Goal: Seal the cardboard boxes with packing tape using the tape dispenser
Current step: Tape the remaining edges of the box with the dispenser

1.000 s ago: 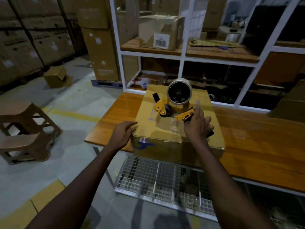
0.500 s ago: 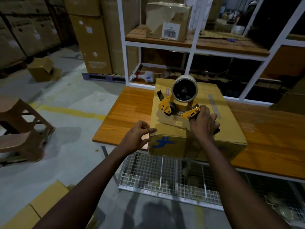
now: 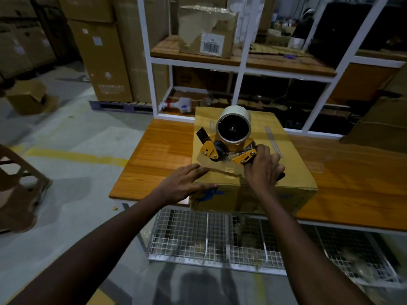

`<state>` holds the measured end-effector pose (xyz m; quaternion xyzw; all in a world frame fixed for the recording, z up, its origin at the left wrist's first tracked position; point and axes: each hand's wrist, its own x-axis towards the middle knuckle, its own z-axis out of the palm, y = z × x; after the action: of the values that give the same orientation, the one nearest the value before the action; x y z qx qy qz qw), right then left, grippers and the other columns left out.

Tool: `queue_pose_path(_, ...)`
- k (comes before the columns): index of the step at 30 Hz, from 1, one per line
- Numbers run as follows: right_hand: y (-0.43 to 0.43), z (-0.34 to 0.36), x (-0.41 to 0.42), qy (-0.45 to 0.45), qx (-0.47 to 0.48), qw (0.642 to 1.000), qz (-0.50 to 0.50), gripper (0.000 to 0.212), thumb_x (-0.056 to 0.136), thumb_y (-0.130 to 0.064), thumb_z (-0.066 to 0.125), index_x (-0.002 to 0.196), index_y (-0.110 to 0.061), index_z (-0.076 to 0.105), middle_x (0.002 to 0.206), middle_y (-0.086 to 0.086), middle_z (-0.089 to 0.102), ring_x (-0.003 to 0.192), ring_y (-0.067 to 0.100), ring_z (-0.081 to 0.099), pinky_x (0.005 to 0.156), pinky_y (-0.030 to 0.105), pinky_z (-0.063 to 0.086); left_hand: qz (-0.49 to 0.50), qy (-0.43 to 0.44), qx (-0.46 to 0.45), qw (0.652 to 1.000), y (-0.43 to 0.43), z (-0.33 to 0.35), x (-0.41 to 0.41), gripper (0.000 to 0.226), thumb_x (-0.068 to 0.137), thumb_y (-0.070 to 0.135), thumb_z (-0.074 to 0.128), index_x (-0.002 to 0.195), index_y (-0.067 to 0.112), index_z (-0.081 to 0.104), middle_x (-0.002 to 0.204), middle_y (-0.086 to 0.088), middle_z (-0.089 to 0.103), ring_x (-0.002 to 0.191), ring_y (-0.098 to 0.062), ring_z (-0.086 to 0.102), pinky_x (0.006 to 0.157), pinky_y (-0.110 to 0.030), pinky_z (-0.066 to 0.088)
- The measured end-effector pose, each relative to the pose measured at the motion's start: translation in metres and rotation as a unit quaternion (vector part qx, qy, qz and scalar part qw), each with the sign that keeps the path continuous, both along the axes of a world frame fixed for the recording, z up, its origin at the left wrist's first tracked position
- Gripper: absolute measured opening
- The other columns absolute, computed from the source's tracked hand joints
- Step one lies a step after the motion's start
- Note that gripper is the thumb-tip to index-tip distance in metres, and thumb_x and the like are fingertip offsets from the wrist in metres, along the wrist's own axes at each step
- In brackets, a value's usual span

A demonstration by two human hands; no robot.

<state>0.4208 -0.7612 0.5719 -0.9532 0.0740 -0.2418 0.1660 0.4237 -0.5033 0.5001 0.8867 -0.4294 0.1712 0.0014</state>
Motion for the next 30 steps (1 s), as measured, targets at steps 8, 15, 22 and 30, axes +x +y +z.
queue_pose_path(8,-0.011,0.002,-0.004,-0.002,-0.024,1.0,-0.02,0.029,0.087,-0.02,0.063,0.112,-0.015,0.05,0.114,0.007,0.052,0.105,0.032,0.042,0.086,0.046,0.031,-0.055,-0.035,0.14,0.988,0.009,0.014,0.009,0.075,0.09,0.064,0.048,0.154,0.04,0.018,0.157,-0.021,0.027,0.131,-0.042,0.042,0.1,-0.054,0.044)
queue_pose_path(15,-0.028,0.004,-0.001,-0.008,-0.018,0.999,-0.036,0.03,0.087,-0.02,0.062,0.113,-0.015,0.049,0.115,0.007,0.052,0.105,0.033,0.044,0.088,0.047,0.032,-0.044,-0.053,0.149,0.986,-0.038,0.029,0.014,0.084,0.09,0.06,0.047,0.157,0.037,0.001,0.154,-0.019,0.027,0.119,-0.037,0.045,0.088,-0.048,0.046)
queue_pose_path(22,-0.049,0.011,-0.002,-0.033,0.013,0.997,-0.065,0.026,0.089,-0.021,0.06,0.112,-0.015,0.05,0.117,0.007,0.054,0.105,0.033,0.044,0.085,0.046,0.032,-0.096,-0.055,0.226,0.968,-0.042,0.031,0.021,0.09,0.085,0.063,0.055,0.155,0.041,0.004,0.163,-0.014,0.007,0.126,-0.04,0.038,0.095,-0.054,0.041)
queue_pose_path(30,-0.092,0.019,-0.009,-0.042,0.032,0.992,-0.113,0.025,0.087,-0.019,0.06,0.109,-0.015,0.048,0.117,0.01,0.053,0.108,0.037,0.043,0.09,0.049,0.031,-0.078,-0.067,0.249,0.963,-0.123,0.04,0.028,0.096,0.088,0.06,0.052,0.156,0.032,-0.009,0.163,-0.016,0.002,0.135,-0.041,0.031,0.104,-0.055,0.035)
